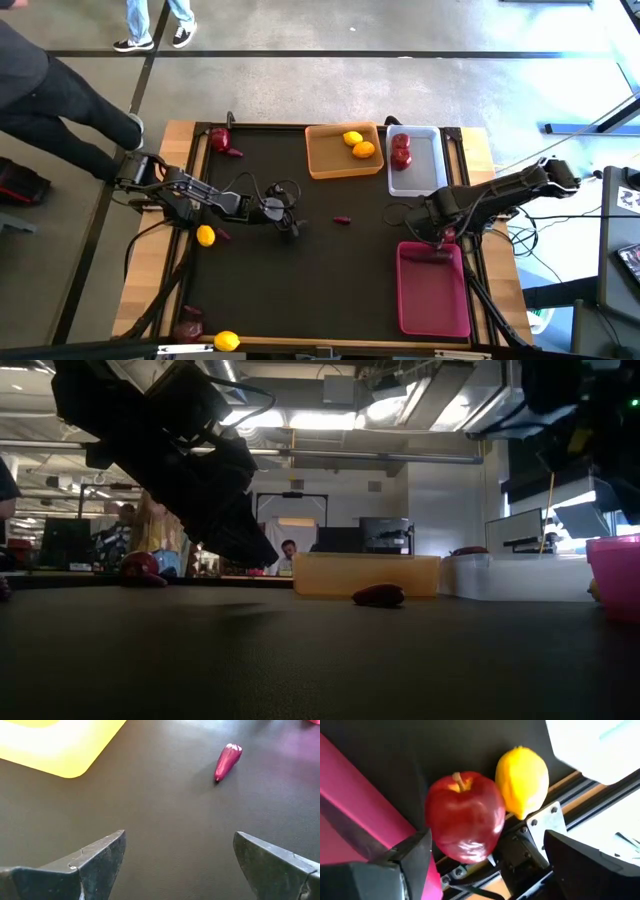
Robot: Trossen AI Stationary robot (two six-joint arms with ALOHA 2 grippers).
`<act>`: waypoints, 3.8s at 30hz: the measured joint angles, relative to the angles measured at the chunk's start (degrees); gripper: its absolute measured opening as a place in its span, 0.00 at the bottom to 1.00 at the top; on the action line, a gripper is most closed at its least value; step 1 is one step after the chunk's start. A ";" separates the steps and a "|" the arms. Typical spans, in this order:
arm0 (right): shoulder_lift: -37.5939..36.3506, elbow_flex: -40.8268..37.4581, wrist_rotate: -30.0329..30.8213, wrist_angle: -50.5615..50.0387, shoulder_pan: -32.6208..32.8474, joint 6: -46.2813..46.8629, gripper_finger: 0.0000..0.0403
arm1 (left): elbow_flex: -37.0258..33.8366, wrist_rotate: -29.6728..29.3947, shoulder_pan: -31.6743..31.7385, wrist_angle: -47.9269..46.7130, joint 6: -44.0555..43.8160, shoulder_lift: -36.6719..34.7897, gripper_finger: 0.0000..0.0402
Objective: Sort produce into baskets
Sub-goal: Put the red apple into the white bin
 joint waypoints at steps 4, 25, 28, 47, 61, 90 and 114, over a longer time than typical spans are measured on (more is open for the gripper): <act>0.00 -1.70 -1.87 0.34 -1.80 -1.84 0.83 | 0.00 0.00 0.00 0.02 0.24 0.00 0.91; 5.60 -2.33 -3.78 3.59 -2.77 0.47 0.83 | 0.00 -0.04 0.00 -0.05 0.83 0.00 0.91; 7.94 -2.33 -3.83 3.54 -2.77 1.88 0.83 | 0.00 -0.04 0.01 -0.04 0.90 0.00 0.91; 17.05 -2.14 -3.72 2.83 -2.77 0.71 0.52 | 0.00 -0.04 0.02 0.00 1.08 0.00 0.90; 13.41 3.42 2.42 0.41 -2.73 -0.33 0.46 | 0.00 -0.07 0.00 0.47 1.30 -0.14 0.90; 11.34 8.99 11.28 3.70 -2.75 0.65 0.67 | 0.00 -0.06 0.02 -4.38 1.07 -7.52 0.91; 11.28 -4.30 10.73 15.64 -7.23 -0.66 0.74 | 0.00 -0.04 0.02 -4.29 1.29 -7.52 0.91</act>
